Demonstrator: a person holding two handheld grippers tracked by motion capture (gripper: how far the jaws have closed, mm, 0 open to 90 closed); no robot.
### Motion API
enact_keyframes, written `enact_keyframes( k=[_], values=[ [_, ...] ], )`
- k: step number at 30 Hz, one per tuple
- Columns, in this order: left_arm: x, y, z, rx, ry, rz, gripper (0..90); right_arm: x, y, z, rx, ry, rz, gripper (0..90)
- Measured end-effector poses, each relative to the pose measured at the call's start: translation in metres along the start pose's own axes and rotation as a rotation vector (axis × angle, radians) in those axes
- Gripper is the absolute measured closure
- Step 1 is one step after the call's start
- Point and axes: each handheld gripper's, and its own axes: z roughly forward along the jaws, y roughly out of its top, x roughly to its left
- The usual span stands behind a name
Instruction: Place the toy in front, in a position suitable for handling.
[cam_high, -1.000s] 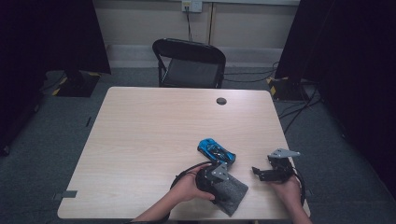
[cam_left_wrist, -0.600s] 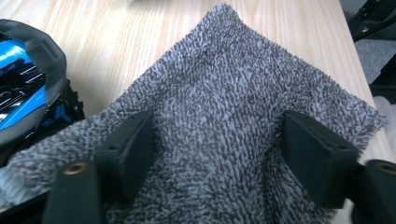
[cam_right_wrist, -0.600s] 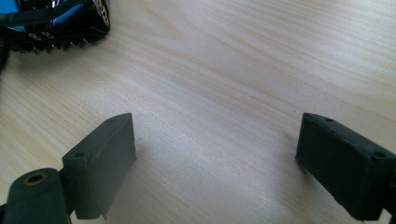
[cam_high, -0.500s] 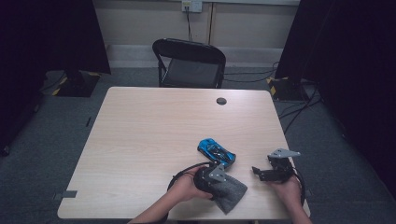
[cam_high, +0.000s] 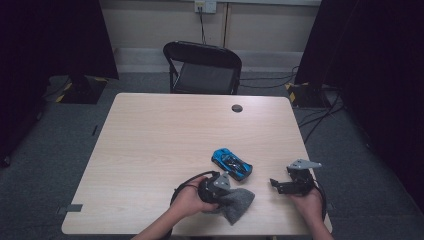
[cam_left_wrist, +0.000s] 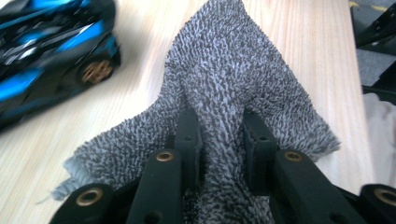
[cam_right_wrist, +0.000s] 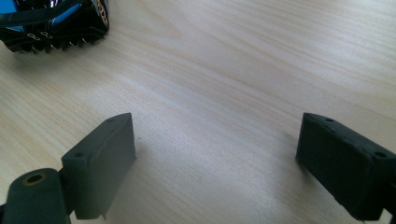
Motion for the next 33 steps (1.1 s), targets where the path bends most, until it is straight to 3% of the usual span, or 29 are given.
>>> enact_keyframes(
  k=[5, 10, 12, 13, 14, 19, 23, 30, 33],
  values=[
    [0.016, -0.021, -0.033, -0.003, 0.036, -0.070, 73.3, 0.000, 0.000, 0.000, 0.001, -0.006, 0.005, 10.7],
    [0.031, -0.049, -0.074, -0.016, 0.127, -0.126, 72.8, 0.000, -0.001, -0.001, 0.001, -0.011, 0.009, 10.7],
    [0.038, -0.064, -0.089, -0.032, 0.166, -0.166, 72.8, 0.000, -0.001, -0.001, 0.001, -0.011, 0.008, 10.7],
    [0.045, -0.078, -0.106, -0.027, 0.212, -0.199, 72.6, 0.000, -0.001, -0.001, 0.001, -0.011, 0.009, 10.7],
    [0.045, -0.078, -0.106, -0.027, 0.212, -0.199, 72.6, 0.000, -0.001, -0.001, 0.001, -0.011, 0.009, 10.7],
    [0.057, -0.111, -0.137, -0.052, 0.303, -0.297, 72.6, 0.000, 0.000, 0.000, 0.001, -0.011, 0.009, 10.7],
    [0.064, -0.131, -0.148, -0.059, 0.342, -0.356, 72.4, 0.000, 0.000, 0.000, 0.001, -0.012, 0.010, 10.7],
    [0.071, -0.144, -0.145, -0.035, 0.371, -0.387, 72.1, 0.000, 0.000, 0.000, 0.003, -0.019, 0.011, 10.2],
    [0.072, -0.146, -0.143, -0.032, 0.362, -0.395, 71.6, 0.000, 0.000, 0.000, 0.003, -0.019, 0.011, 10.1]
  ],
)
